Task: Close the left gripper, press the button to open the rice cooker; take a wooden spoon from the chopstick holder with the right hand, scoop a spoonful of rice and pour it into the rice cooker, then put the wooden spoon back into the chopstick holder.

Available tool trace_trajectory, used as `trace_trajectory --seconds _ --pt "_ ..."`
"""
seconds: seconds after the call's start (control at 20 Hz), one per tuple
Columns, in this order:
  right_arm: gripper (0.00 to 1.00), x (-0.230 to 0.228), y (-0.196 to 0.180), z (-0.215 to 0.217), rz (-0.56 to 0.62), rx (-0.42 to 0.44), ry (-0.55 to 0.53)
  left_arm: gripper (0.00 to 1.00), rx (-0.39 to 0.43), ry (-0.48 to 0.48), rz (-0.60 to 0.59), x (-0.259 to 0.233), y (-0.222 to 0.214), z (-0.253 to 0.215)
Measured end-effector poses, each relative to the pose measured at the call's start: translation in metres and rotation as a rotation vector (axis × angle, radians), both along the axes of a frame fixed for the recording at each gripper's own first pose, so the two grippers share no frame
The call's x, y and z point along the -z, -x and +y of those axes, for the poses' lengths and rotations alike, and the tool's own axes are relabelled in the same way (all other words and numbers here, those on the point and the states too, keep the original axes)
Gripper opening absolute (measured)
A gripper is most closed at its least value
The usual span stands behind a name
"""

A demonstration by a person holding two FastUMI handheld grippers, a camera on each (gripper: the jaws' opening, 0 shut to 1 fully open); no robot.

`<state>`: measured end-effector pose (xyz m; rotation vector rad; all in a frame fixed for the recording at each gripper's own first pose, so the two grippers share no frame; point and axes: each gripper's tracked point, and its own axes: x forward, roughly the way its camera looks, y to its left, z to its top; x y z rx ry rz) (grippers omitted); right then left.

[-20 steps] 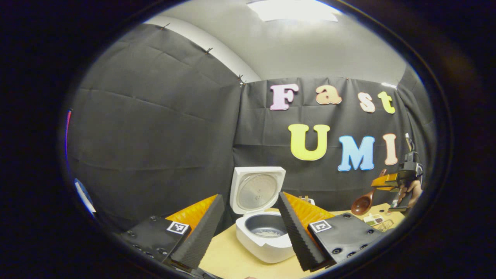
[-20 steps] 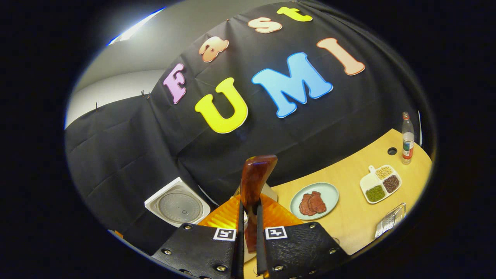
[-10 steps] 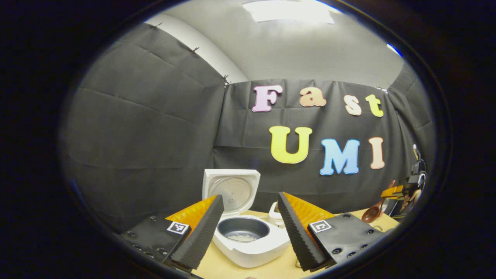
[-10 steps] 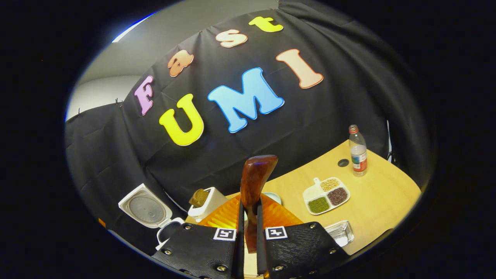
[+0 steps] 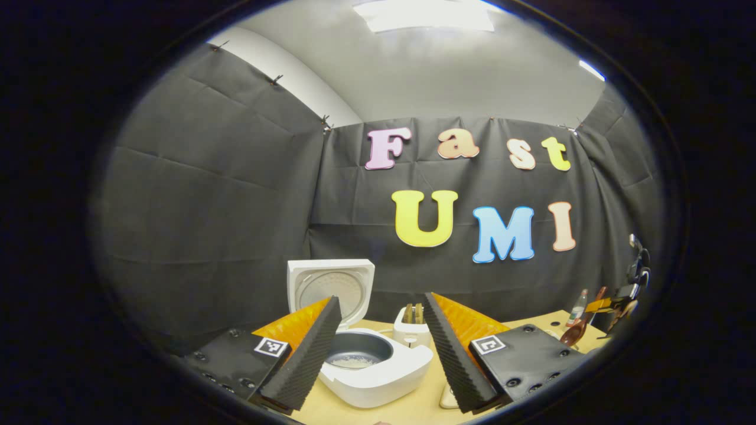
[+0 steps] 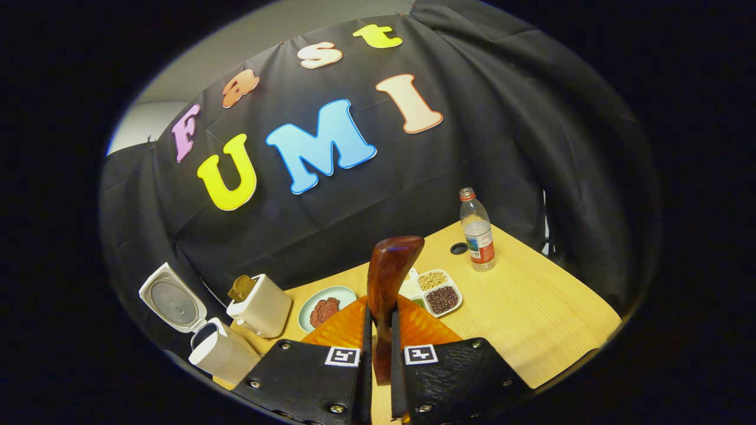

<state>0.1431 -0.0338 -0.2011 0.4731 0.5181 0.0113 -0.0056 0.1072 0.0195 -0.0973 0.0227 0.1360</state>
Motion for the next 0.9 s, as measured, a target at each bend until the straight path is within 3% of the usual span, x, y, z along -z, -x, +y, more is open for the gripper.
trace_trajectory --seconds 0.35,0.9 --pt "0.13 0.043 0.007 -0.021 0.074 0.039 0.014 0.95 -0.013 -0.030 0.012 -0.003 0.006 -0.005" --pt "0.13 0.094 0.022 -0.011 0.162 0.014 0.009 0.95 -0.017 -0.057 0.024 -0.003 0.010 -0.009"
